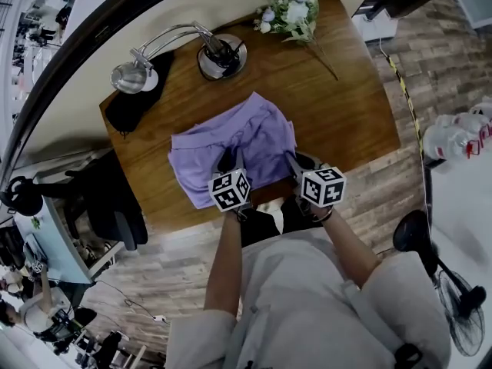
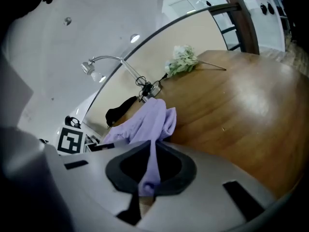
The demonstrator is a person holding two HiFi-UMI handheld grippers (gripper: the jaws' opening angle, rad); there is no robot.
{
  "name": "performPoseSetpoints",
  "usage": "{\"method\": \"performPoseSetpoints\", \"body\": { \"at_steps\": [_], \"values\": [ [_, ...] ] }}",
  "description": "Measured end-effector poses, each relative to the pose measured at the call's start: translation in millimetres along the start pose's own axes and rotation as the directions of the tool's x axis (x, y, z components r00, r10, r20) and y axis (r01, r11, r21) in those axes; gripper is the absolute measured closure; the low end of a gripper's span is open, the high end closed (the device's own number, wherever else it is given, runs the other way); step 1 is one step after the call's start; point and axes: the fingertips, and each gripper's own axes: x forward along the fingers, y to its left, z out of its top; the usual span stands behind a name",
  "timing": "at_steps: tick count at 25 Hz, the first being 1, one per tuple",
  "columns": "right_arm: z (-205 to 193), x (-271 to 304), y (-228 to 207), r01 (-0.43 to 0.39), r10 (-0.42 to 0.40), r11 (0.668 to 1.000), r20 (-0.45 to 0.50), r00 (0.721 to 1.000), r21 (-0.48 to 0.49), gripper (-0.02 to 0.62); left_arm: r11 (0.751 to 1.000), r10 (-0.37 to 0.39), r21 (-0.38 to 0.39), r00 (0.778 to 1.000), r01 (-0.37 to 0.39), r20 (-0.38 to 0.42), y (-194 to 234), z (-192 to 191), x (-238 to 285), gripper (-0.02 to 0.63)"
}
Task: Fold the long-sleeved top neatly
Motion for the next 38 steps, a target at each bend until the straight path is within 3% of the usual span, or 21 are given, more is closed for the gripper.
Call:
{"method": "performPoseSetpoints", "body": {
  "at_steps": [6, 17, 21, 23, 25, 29, 33, 38],
  "values": [
    [17.4, -4.9, 49.9, -0.069, 0.075, 0.980, 0.024, 0.997, -0.187, 0.572, 1.000, -0.013, -0.014, 1.000, 0.012, -0.004, 0.5, 0.7, -0.6, 0.486],
    [18.1, -0.4, 114.1, -0.089, 0.105, 0.894, 0.012, 0.994, -0.439, 0.572, 0.992, -0.078, -0.105, 0.997, 0.075, -0.019, 5.5, 1.9, -2.3, 0.496],
    [19.7, -0.7, 129.5, -0.100, 0.112, 0.853, -0.008, 0.994, -0.511, 0.572, 0.974, -0.072, -0.210, 0.994, 0.086, 0.078, 16.5, 24.8, -22.5, 0.515],
    [21.0, -1.2, 136.4, -0.109, 0.119, 0.835, -0.017, 0.993, -0.539, 0.572, 0.972, -0.067, -0.212, 0.987, 0.097, 0.143, 26.0, 43.5, -43.2, 0.517],
    [20.7, -1.4, 141.9, -0.113, 0.120, 0.819, -0.024, 0.993, -0.563, 0.572, 0.981, -0.050, -0.176, 0.986, 0.078, 0.158, 43.4, 49.9, -60.9, 0.517],
    [18.4, 2.7, 155.6, -0.120, 0.123, 0.799, -0.034, 0.992, -0.589, 0.572, 0.982, -0.048, -0.176, 0.996, 0.062, 0.080, 87.2, 27.0, -71.0, 0.517],
    [13.3, 12.5, 178.2, -0.136, 0.136, 0.780, -0.047, 0.990, -0.610, 0.572, 0.967, -0.199, -0.172, 0.979, 0.188, -0.050, 95.7, -0.3, -56.4, 0.531],
    [2.2, 28.5, 210.2, -0.156, 0.140, 0.745, -0.076, 0.987, -0.649, 0.572, 0.959, -0.245, -0.147, 0.969, 0.242, -0.002, 101.3, 25.0, -76.5, 0.536]
  ]
}}
